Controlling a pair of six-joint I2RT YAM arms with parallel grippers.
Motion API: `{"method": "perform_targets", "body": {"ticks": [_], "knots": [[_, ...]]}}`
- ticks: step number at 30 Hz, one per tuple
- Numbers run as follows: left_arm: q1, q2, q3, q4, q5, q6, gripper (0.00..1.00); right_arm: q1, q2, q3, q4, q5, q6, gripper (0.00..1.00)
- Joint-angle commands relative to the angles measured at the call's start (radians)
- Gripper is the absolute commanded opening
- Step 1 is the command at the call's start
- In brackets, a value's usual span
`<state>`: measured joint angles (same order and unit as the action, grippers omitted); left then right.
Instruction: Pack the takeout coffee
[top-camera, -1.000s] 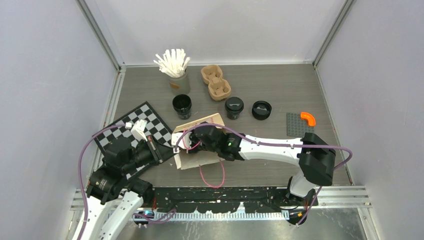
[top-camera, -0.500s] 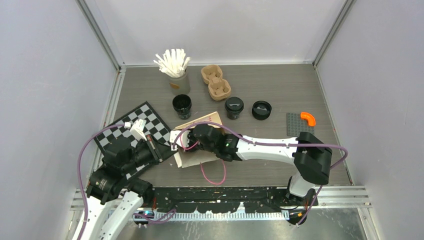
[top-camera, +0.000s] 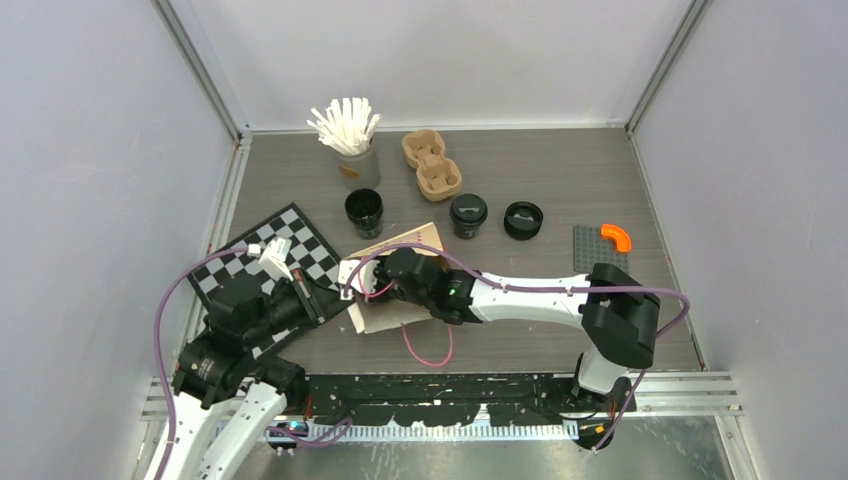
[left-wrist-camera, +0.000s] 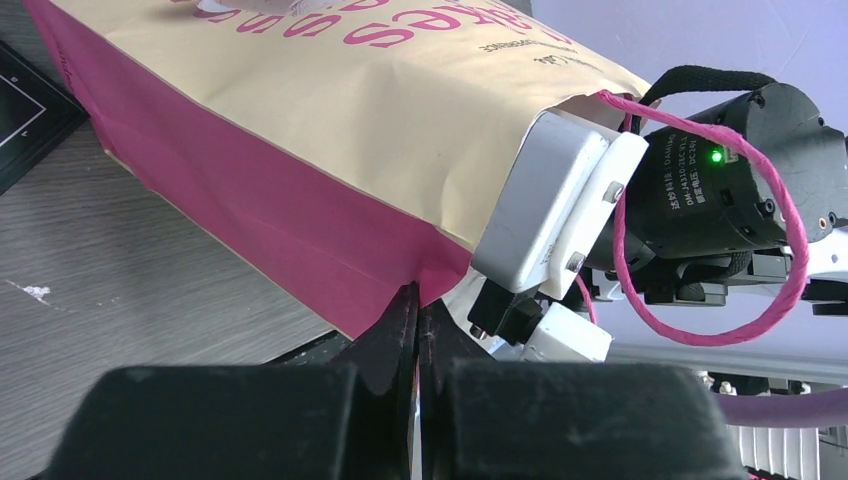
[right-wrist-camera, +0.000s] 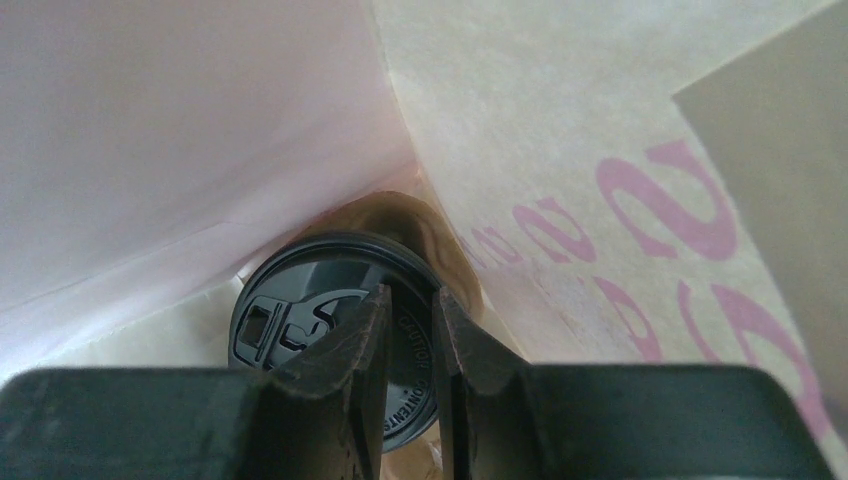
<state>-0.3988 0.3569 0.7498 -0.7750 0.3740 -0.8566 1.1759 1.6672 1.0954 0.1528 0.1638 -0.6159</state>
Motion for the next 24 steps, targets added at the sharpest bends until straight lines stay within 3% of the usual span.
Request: {"method": "perform_targets", "body": {"ticks": [1, 7, 14, 24], "knots": [[-0.009, -0.006, 0.006, -0.019, 0.062, 0.000, 0.00, -0.010, 0.043, -0.012, 0.001, 0.068, 0.039, 0.26], [-0.008, -0.007, 0.004, -0.020, 0.060, 0.002, 0.00, -0.011, 0.023, -0.006, -0.021, 0.074, 0.040, 0.26], [-0.009, 0.000, 0.006, -0.005, 0.056, 0.001, 0.00, -0.013, -0.055, 0.058, -0.141, 0.056, 0.093, 0.41], [-0.008, 0.031, 0.012, 0.027, 0.086, -0.004, 0.00, -0.016, -0.132, 0.100, -0.294, 0.025, 0.165, 0.45]]}}
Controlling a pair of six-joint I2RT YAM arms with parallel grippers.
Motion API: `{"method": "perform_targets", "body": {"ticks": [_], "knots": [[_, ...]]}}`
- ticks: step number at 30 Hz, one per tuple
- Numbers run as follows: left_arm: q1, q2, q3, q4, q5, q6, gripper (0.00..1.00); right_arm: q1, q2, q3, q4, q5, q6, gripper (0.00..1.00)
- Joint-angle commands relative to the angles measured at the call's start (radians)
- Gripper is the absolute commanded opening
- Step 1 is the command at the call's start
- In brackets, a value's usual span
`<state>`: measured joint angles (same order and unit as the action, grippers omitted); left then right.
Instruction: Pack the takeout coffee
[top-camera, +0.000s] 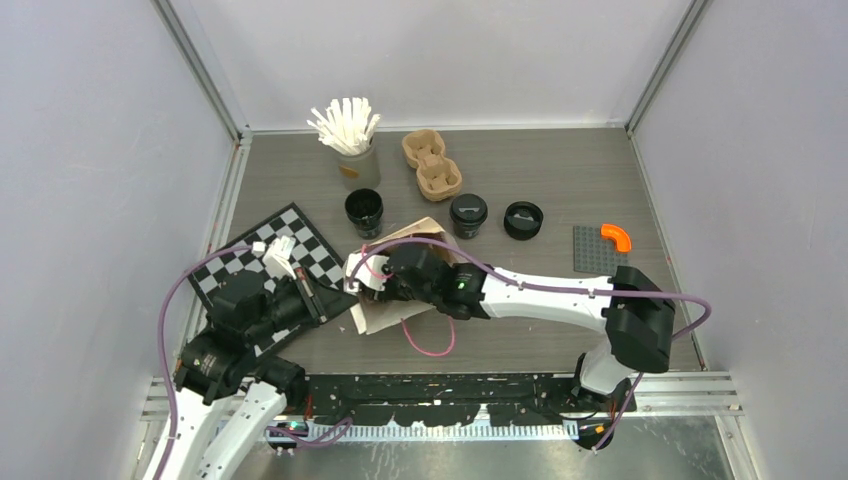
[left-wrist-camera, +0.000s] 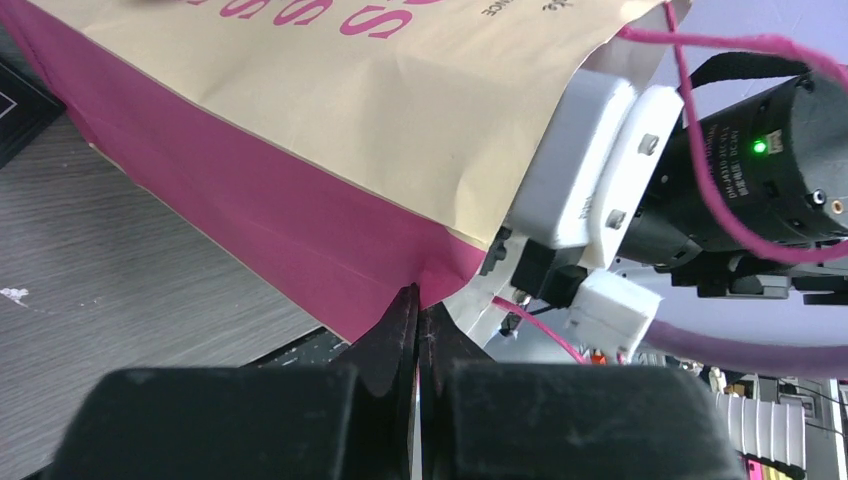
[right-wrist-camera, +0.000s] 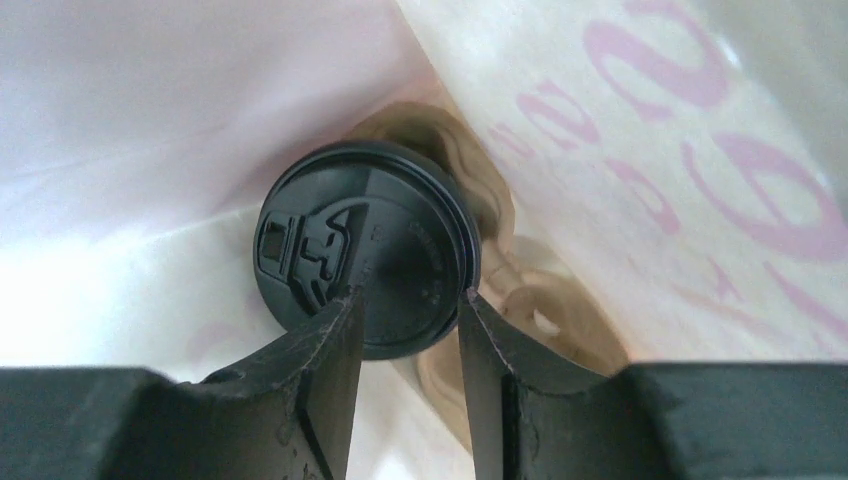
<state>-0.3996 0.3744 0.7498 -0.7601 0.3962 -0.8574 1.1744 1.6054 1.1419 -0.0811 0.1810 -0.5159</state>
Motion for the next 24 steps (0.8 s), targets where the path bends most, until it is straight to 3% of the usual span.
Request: {"method": "perform_targets", "body": {"ticks": [1, 12, 24], "knots": [[-0.007, 0.016, 0.015, 0.012, 0.066, -0.003, 0.00, -0.015, -0.077, 0.059, -0.085, 0.000, 0.072, 0.45], [-0.007, 0.049, 0.068, 0.017, 0.119, -0.017, 0.00, -0.016, -0.201, 0.154, -0.337, -0.056, 0.172, 0.47], [-0.007, 0.093, 0.100, 0.003, 0.196, -0.061, 0.00, -0.016, -0.353, 0.328, -0.627, -0.253, 0.355, 0.54]]}}
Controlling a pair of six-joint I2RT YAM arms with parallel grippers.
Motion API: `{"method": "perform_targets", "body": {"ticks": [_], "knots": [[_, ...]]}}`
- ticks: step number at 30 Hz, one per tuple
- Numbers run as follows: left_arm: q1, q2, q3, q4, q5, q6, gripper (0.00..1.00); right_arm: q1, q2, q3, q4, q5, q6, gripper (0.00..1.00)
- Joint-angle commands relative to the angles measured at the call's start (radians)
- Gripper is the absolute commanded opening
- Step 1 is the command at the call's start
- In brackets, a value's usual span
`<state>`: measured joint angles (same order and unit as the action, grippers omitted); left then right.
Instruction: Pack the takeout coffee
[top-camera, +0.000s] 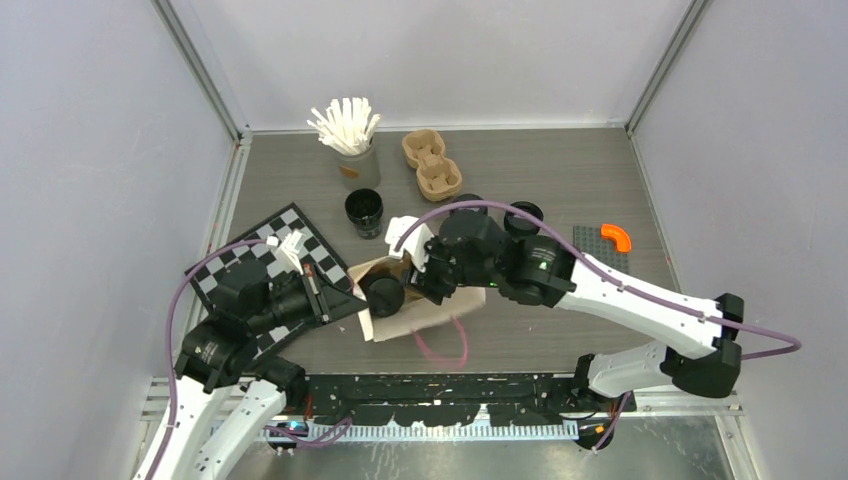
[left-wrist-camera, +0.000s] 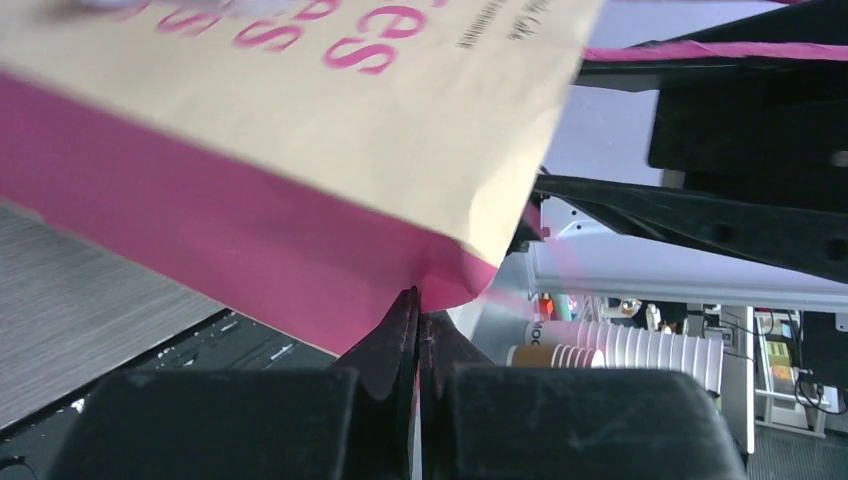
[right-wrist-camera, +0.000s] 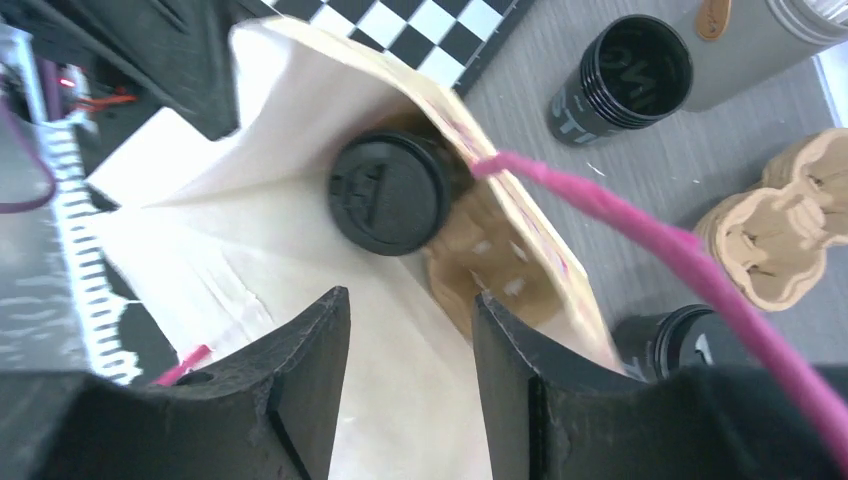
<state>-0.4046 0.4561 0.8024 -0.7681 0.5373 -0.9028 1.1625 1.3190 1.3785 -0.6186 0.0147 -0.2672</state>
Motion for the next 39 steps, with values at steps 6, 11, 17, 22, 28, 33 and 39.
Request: {"method": "perform_targets", "body": {"ticks": [6, 11, 17, 22, 28, 33, 39], "knots": [[-0.002, -0.003, 0.056, -0.025, 0.024, 0.003, 0.00, -0.005, -0.094, 0.224, -0.083, -0.058, 0.236, 0.62], [-0.002, 0.013, 0.048, -0.005, 0.025, 0.005, 0.00, -0.016, -0.061, 0.285, -0.098, -0.034, 0.252, 0.66], [-0.002, 0.041, 0.077, 0.059, 0.012, -0.050, 0.00, -0.015, -0.073, 0.187, -0.098, -0.047, 0.335, 0.64], [-0.002, 0.056, 0.117, 0.021, -0.014, -0.102, 0.00, -0.015, -0.083, 0.110, -0.104, -0.057, 0.373, 0.64], [-0.003, 0.049, 0.117, -0.041, -0.033, -0.091, 0.00, -0.015, -0.067, 0.081, -0.103, -0.095, 0.413, 0.63], [-0.003, 0.064, 0.123, -0.058, -0.051, -0.087, 0.00, -0.016, -0.029, 0.108, -0.160, -0.150, 0.442, 0.64], [-0.002, 0.089, 0.141, -0.065, -0.078, -0.065, 0.00, -0.016, 0.017, 0.164, -0.286, -0.196, 0.432, 0.65]]}}
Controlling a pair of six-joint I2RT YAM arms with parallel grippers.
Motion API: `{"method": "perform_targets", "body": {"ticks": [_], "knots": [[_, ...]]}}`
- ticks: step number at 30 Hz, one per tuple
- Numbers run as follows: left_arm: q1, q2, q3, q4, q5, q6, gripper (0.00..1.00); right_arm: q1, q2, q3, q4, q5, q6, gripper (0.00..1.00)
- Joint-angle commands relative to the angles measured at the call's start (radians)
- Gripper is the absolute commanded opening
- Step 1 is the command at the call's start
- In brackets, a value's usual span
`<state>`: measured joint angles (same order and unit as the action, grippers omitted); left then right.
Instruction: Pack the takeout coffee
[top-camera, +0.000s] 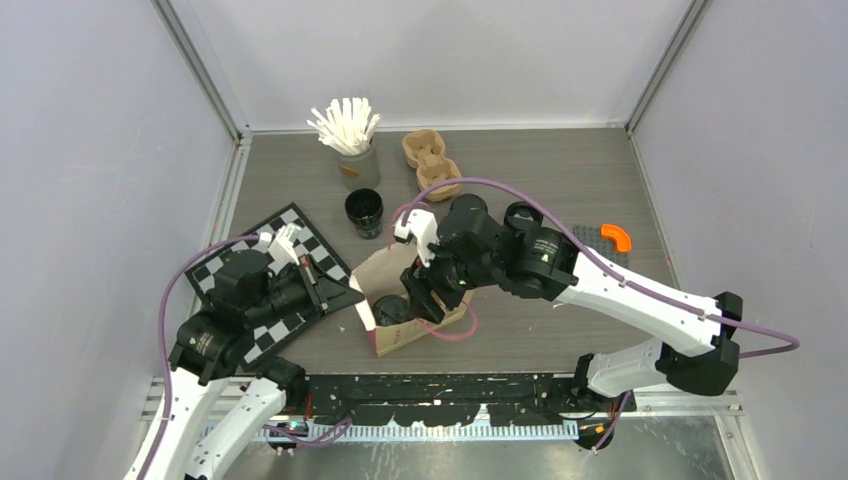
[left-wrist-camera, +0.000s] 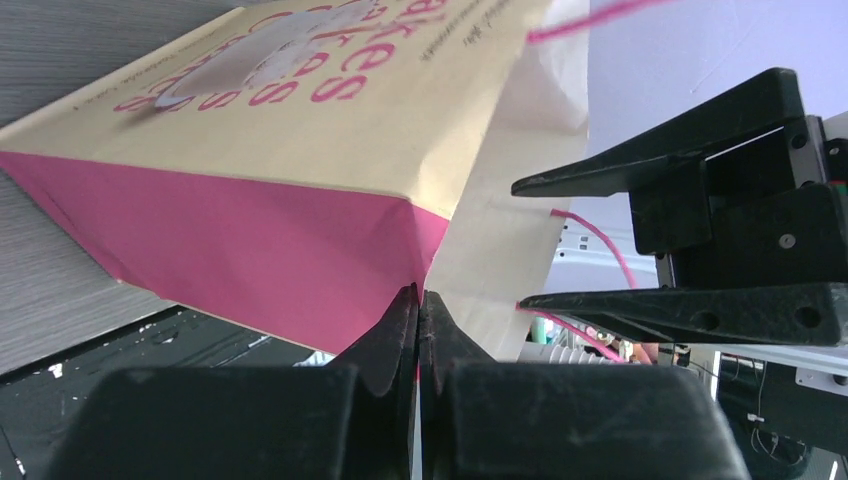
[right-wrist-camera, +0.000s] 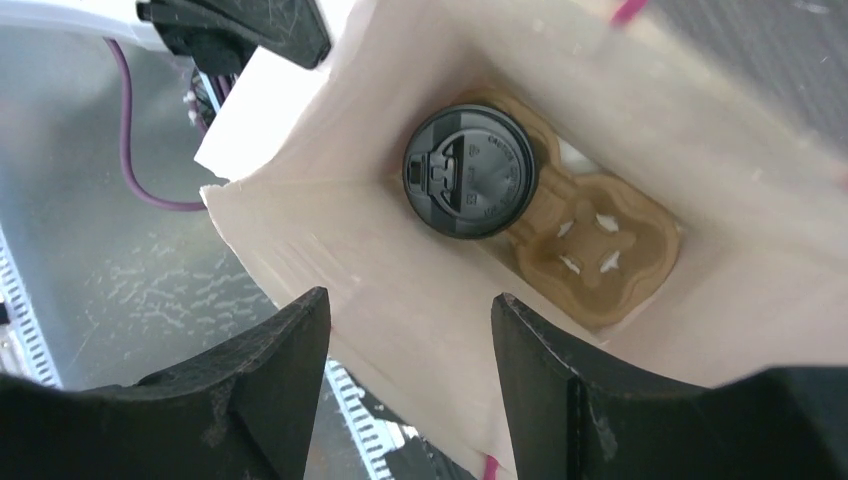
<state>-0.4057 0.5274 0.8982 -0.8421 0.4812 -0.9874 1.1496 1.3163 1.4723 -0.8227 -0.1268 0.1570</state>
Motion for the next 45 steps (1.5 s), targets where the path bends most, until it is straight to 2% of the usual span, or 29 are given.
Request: {"method": "perform_targets", "body": {"ticks": [1, 5, 13, 18, 23, 25, 28, 32, 37, 40, 45], "knots": [[-0.001, 0.021, 0.048, 0.009, -0.028, 0.023, 0.00, -0.002, 0.026, 0.083, -0.097, -0.063, 0.007, 0.66], [-0.001, 0.038, 0.051, 0.016, -0.036, 0.042, 0.00, -0.002, 0.022, 0.130, -0.163, -0.070, 0.005, 0.66], [-0.001, 0.070, 0.055, -0.012, -0.058, 0.139, 0.00, -0.005, -0.004, 0.265, -0.155, -0.015, 0.020, 0.69], [-0.002, 0.113, 0.071, -0.002, -0.063, 0.197, 0.00, -0.017, 0.001, 0.325, -0.130, 0.114, 0.026, 0.70], [-0.002, 0.170, 0.131, -0.040, -0.102, 0.271, 0.01, -0.048, -0.066, 0.338, -0.004, 0.427, -0.005, 0.72], [-0.001, 0.185, 0.156, -0.055, -0.130, 0.291, 0.01, -0.091, -0.086, 0.341, 0.052, 0.493, -0.042, 0.76], [-0.001, 0.198, 0.185, -0.060, -0.145, 0.306, 0.02, -0.203, -0.062, 0.362, 0.035, 0.505, -0.077, 0.79], [-0.002, 0.203, 0.207, -0.072, -0.154, 0.306, 0.12, -0.388, -0.022, 0.331, 0.032, 0.456, -0.092, 0.85], [-0.002, 0.198, 0.226, -0.111, -0.160, 0.308, 0.34, -0.606, 0.069, 0.313, 0.017, 0.318, -0.037, 0.92], [-0.001, 0.187, 0.243, -0.152, -0.166, 0.306, 0.42, -0.666, 0.149, 0.307, -0.008, 0.269, -0.038, 0.92], [-0.001, 0.169, 0.282, -0.238, -0.178, 0.310, 0.54, -0.689, 0.306, 0.358, -0.087, 0.160, -0.062, 0.92]]}}
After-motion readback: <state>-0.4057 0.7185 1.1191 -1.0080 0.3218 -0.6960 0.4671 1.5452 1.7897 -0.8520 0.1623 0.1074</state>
